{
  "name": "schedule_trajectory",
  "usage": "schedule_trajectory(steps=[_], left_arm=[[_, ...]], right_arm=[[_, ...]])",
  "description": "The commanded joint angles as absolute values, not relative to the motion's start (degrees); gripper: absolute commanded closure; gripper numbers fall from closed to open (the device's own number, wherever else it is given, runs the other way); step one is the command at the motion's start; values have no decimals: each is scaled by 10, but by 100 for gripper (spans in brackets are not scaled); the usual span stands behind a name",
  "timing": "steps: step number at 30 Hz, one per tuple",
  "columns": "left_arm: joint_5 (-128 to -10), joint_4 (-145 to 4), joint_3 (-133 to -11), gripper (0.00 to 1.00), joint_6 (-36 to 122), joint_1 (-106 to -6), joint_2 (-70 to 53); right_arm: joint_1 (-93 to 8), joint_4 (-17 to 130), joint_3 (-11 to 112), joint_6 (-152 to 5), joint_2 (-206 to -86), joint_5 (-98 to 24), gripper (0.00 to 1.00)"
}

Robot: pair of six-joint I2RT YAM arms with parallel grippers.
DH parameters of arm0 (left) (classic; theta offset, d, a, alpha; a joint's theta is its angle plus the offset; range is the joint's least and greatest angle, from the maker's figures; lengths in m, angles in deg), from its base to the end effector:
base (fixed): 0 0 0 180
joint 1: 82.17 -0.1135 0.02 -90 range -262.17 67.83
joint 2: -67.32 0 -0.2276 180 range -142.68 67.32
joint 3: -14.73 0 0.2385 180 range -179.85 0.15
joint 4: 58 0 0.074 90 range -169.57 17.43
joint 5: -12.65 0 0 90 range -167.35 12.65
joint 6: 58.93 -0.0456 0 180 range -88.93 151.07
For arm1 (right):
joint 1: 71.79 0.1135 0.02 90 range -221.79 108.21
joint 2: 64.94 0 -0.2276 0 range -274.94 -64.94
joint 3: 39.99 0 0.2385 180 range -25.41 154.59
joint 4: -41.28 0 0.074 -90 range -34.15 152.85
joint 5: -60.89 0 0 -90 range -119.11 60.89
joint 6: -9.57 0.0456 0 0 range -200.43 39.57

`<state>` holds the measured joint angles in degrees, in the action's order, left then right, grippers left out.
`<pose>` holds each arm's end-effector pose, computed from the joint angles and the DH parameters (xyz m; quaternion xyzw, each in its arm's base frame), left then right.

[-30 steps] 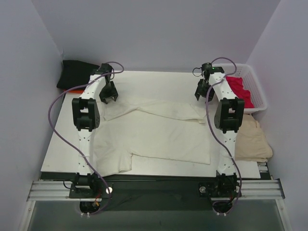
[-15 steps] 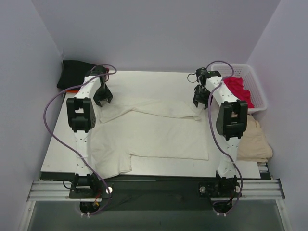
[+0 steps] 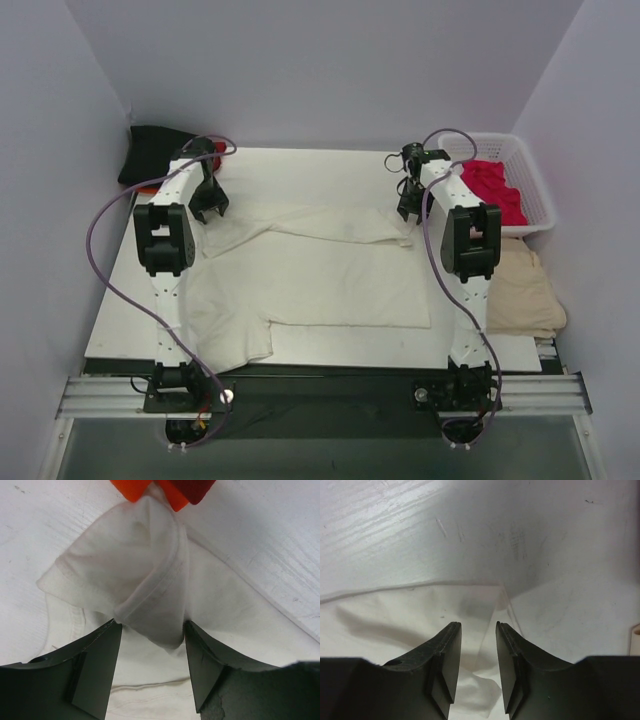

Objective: Fold and stack the t-shirts
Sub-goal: Fold the flattened tshirt in 1/3 of the way

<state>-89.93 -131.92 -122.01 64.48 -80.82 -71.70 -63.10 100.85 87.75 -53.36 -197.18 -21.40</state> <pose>0.4585 -0.0009 0.1382 -0.2851 0.9448 0.0681 0.1465 0.4585 0.0639 0.1561 0.1702 0.9574 0.0064 0.2332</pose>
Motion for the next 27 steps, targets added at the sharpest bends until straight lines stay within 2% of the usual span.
schedule_trajectory(steps=[1,4,16,18,20,22,27], left_arm=[[-911,-1320,-1206,36,630,-818,-736],[-911,-1322,-1210,36,626,-817,-737],[-908,-1328,-1219,36,624,-818,-741],[-908,-1329,-1219,36,624,-818,-741],[-908,-1330,-1219,36,624,-818,-742],[-909,-1330,-1219,36,624,-817,-742],[-913,-1334,-1220,36,623,-817,-742]], right_arm=[[-630,1020,906,-524,-1984,-207,67],[-629,1020,903,-517,-1991,-212,72],[-640,1020,899,-509,-2000,-210,74],[-642,1021,901,-510,-2006,-215,78],[-644,1021,904,-510,-2013,-220,91],[-647,1022,911,-509,-2017,-224,100],[-650,1022,923,-506,-2012,-216,100]])
